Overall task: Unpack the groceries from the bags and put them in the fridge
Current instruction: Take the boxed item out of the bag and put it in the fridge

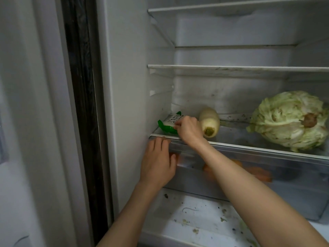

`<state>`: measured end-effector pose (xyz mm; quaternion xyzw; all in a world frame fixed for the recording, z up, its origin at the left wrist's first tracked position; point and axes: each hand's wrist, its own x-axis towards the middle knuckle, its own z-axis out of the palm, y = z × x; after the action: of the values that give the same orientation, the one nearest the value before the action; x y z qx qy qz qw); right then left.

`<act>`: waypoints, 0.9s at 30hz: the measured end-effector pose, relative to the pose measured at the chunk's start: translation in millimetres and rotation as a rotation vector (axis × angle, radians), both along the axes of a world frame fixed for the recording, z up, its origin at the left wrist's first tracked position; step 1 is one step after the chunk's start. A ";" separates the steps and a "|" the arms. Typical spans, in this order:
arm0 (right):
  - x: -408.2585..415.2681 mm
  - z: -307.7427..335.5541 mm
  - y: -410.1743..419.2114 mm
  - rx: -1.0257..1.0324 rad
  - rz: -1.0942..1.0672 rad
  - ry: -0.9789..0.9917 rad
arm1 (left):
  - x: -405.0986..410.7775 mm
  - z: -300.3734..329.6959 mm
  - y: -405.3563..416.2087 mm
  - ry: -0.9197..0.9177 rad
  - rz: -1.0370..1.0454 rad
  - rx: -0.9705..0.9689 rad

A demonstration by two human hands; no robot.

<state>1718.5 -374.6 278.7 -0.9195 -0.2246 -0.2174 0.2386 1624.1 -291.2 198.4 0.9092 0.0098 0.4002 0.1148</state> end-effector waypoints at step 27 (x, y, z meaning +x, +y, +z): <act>-159.3 -58.8 -147.4 -0.418 0.058 -0.036 | -121.3 2.5 -41.8 0.324 0.001 0.129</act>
<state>1559.2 -522.0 219.9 -0.9381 -0.2951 -0.1755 0.0447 1502.8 -333.0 200.9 0.9673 0.0030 0.2482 0.0528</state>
